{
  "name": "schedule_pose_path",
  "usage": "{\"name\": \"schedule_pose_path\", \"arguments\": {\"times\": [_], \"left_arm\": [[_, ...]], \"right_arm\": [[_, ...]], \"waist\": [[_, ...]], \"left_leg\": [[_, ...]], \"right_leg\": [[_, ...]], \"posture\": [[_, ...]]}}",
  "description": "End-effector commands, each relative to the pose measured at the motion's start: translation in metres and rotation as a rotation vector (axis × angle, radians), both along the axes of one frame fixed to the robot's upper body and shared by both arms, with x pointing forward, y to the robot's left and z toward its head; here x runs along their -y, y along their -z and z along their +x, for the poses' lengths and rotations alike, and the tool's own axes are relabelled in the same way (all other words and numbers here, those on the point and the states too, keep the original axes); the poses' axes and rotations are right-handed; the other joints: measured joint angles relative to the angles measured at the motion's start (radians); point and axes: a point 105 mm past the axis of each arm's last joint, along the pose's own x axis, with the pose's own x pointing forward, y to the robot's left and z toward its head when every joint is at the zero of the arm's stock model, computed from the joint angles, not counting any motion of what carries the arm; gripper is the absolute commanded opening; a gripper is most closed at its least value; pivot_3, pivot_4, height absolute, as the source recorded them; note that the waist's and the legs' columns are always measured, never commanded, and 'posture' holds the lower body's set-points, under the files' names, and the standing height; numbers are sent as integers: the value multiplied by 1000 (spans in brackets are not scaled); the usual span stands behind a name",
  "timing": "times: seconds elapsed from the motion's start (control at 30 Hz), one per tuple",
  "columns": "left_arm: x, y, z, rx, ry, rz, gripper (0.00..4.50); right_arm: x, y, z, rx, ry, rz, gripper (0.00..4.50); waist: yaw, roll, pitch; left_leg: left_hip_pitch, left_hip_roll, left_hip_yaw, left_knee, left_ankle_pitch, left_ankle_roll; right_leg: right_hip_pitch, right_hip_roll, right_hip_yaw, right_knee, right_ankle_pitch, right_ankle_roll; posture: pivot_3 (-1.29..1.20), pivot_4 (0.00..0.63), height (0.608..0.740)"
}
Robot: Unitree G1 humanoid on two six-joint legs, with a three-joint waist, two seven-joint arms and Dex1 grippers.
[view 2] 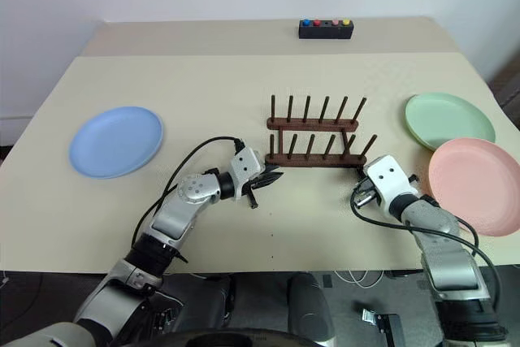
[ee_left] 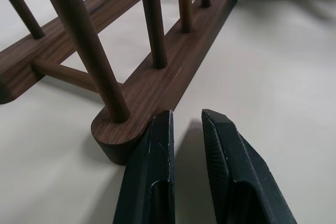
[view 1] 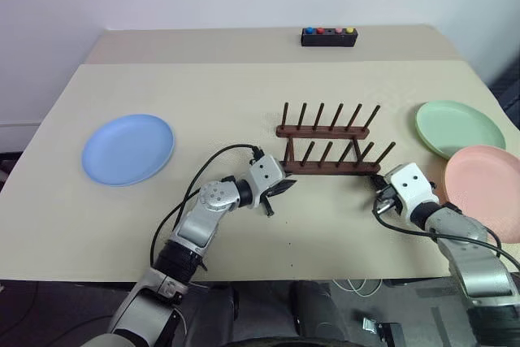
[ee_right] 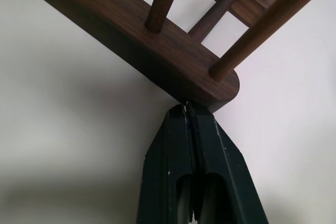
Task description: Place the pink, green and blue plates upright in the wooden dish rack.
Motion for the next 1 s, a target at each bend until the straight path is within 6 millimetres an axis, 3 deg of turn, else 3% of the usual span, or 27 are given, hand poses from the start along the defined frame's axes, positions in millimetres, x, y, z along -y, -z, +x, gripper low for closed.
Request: {"name": "schedule_pose_path", "arguments": {"times": [0.03,0.37,0.53,0.7,0.83,1.0], "left_arm": [[-3,-8,10,46,-45,-7,848],[-4,-10,24,71,-101,-14,848],[-4,-9,24,69,-102,-24,848],[0,-15,8,39,-15,-95,848],[-1,-21,-7,19,64,-136,807],[1,-31,-29,-3,192,-196,807]], "right_arm": [[-3,-6,9,41,-12,-10,0],[-7,-14,37,119,-2,-28,0],[-8,-15,34,126,-14,-25,0],[1,-31,18,136,-13,27,0],[13,-52,-4,145,-11,33,1752],[32,-79,-27,176,65,-26,4327]], "waist": [[0,0,0],[-1,0,0],[-1,0,0],[0,1,0],[0,1,1],[0,2,1]], "left_leg": [[0,0,0,0,0,0],[0,0,0,0,0,0],[0,0,0,0,0,0],[0,0,0,-1,0,0],[-1,0,0,-2,0,0],[-1,0,0,-1,0,0]], "right_leg": [[0,0,0,0,0,0],[0,0,0,0,1,1],[0,0,0,0,1,1],[-1,0,0,0,1,1],[-1,0,0,0,1,2],[-1,0,0,0,0,1]], "posture": [[0,150,740],[0,150,740],[0,150,740],[0,150,740],[0,150,740],[0,150,740]]}}
